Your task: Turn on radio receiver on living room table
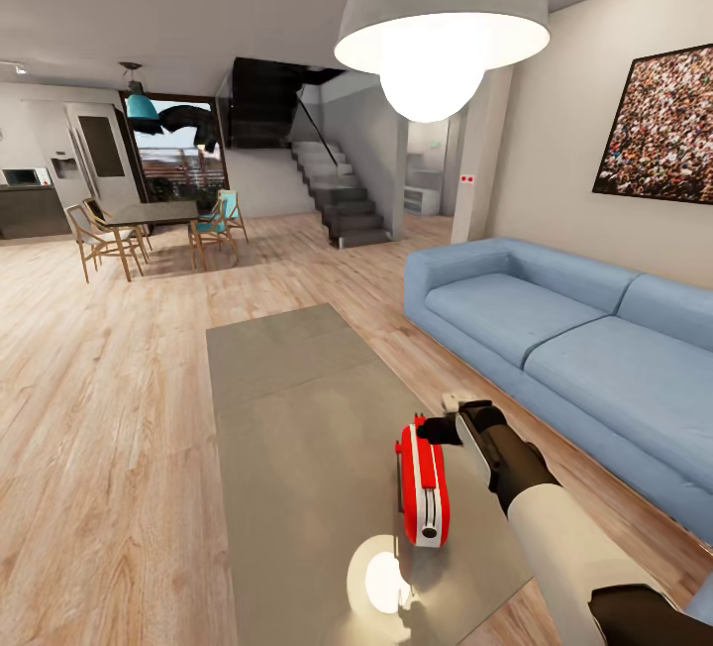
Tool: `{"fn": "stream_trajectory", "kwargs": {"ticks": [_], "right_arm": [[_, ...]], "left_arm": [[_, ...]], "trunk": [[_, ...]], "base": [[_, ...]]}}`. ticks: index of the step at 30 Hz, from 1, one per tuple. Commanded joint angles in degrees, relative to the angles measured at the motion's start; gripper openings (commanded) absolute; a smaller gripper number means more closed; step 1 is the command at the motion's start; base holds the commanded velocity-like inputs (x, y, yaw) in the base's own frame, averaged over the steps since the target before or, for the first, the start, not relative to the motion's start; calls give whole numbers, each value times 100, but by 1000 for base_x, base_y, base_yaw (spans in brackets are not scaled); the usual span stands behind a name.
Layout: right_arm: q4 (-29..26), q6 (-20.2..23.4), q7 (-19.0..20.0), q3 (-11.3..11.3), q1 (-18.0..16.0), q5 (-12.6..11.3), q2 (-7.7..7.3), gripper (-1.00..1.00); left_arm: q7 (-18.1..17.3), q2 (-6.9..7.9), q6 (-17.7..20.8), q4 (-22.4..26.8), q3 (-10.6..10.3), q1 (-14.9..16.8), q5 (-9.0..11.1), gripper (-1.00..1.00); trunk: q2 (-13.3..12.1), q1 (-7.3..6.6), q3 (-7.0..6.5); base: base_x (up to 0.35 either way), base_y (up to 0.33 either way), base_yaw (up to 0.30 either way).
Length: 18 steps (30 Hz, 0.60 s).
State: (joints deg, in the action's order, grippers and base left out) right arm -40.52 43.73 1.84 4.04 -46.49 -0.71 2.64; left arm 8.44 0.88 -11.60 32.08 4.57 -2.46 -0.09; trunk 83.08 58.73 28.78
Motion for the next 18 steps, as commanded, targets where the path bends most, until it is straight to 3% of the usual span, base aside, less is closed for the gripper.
{"fn": "stream_trajectory", "kwargs": {"ticks": [1, 18], "right_arm": [[0, -42, 13, 2, 0, 1, 0, 100], [9, -207, 71, 12, 0, 1, 2, 100]], "left_arm": [[0, 0, 0, 0, 0, 0, 0, 100], [0, 0, 0, 0, 0, 0, 0, 100]], "trunk": [[0, 0, 0], [0, 0, 0]], "base": [[0, 0, 0], [0, 0, 0]]}}
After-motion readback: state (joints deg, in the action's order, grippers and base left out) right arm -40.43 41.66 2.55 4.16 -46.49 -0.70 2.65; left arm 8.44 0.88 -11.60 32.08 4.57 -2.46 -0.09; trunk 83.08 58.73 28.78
